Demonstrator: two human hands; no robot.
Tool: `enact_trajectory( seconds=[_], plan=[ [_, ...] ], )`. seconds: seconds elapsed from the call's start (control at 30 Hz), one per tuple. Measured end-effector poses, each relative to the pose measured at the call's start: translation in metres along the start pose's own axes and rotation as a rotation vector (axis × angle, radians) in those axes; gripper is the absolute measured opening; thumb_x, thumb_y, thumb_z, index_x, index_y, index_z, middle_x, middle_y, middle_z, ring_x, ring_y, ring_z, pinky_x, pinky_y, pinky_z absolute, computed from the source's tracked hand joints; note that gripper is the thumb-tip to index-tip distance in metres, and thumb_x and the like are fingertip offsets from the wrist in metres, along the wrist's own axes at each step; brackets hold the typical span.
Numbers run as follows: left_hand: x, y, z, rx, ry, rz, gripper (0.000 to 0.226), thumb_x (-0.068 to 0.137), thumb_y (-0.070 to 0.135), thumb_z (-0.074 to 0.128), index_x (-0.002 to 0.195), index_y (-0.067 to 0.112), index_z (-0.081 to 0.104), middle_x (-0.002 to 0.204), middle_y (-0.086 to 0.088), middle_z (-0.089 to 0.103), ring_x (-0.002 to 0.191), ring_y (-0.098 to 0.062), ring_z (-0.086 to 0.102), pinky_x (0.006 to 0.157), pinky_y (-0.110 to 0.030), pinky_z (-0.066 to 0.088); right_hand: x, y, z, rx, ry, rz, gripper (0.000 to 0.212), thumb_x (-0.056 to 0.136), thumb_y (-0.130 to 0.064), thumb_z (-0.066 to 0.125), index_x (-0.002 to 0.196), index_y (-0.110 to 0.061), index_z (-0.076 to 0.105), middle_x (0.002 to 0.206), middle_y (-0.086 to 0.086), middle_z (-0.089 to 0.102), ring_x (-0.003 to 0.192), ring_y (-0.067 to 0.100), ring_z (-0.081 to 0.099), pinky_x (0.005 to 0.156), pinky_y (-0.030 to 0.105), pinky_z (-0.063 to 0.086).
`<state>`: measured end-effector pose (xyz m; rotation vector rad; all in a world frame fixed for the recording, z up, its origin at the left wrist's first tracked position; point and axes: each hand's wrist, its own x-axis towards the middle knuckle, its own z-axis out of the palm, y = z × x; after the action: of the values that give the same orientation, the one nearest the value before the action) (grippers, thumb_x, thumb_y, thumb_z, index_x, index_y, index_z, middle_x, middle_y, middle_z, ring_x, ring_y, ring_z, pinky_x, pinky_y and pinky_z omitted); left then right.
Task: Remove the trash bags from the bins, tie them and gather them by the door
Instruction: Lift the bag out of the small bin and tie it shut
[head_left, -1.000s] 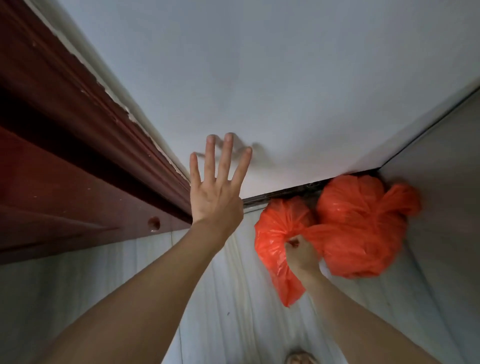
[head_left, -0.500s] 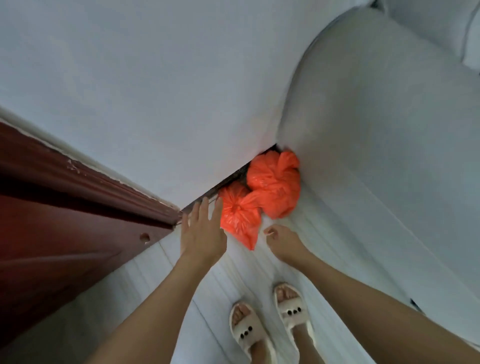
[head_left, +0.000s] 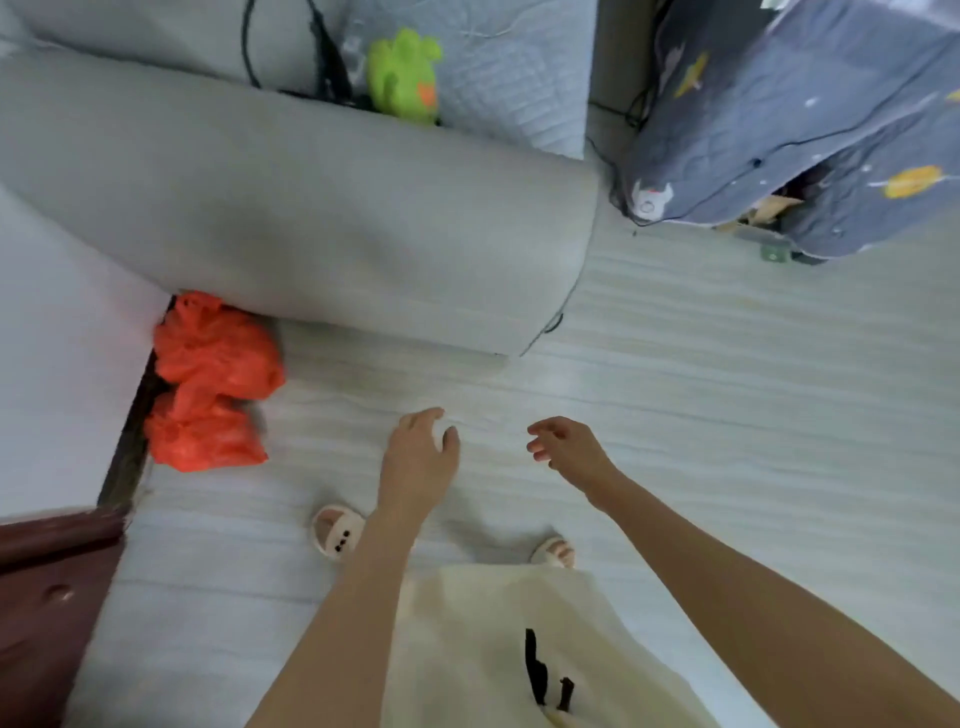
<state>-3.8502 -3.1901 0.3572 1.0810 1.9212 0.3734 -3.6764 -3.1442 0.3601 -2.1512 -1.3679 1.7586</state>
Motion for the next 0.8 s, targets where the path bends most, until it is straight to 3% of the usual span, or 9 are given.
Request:
enact_trajectory(
  seconds=[0.17,0.33,0.43,0.6,0.8],
  plan=[
    [-0.032,0.146,0.116,0.103,-0.122,0.196,0.036,0.094,0.024,0.046,0.128,0.013,0.050,0.137,-0.007,0.047,0.128,-0.021,0.043,0.106,-0.027,0.031,-0.044,0.110,-0.167,0.219,0.209,0.056,0.025,0.091,-0.011,0.038,0.103,-0.013,0.059,0.085,0.002,0.063,0.084,0.018,0.057,0.064,0.023,0.041],
    [-0.057,0.286,0.244,0.255,-0.396,0.404,0.039,0.094,0.025,0.045,0.131,0.012,0.047,0.138,-0.007,0.047,0.129,-0.021,0.043,0.108,-0.032,0.033,-0.080,0.208,-0.311,0.446,0.471,0.160,0.028,0.093,-0.013,0.038,0.110,-0.009,0.060,0.090,0.005,0.063,0.086,0.020,0.056,0.062,0.022,0.041],
    [-0.052,0.348,0.296,0.359,-0.456,0.554,0.040,0.093,0.026,0.046,0.131,0.012,0.047,0.138,-0.006,0.047,0.129,-0.021,0.043,0.108,-0.033,0.034,-0.083,0.242,-0.374,0.472,0.562,0.200,0.031,0.092,-0.012,0.036,0.113,-0.008,0.060,0.093,0.005,0.063,0.088,0.020,0.055,0.069,0.028,0.042],
    [-0.012,0.476,0.387,0.537,-0.526,0.696,0.039,0.092,0.026,0.047,0.129,0.013,0.049,0.138,-0.006,0.046,0.129,-0.023,0.043,0.109,-0.036,0.034,-0.058,0.287,-0.501,0.502,0.654,0.243,0.031,0.092,-0.012,0.038,0.113,-0.008,0.061,0.111,0.011,0.064,0.093,0.021,0.055,0.076,0.027,0.039],
    [0.071,0.652,0.489,0.635,-0.554,0.837,0.040,0.092,0.027,0.047,0.129,0.010,0.047,0.137,-0.013,0.046,0.128,-0.030,0.043,0.106,-0.045,0.037,0.000,0.296,-0.686,0.520,0.754,0.251,0.032,0.092,-0.009,0.038,0.113,-0.007,0.061,0.118,0.012,0.062,0.100,0.024,0.056,0.080,0.029,0.041]
  ],
)
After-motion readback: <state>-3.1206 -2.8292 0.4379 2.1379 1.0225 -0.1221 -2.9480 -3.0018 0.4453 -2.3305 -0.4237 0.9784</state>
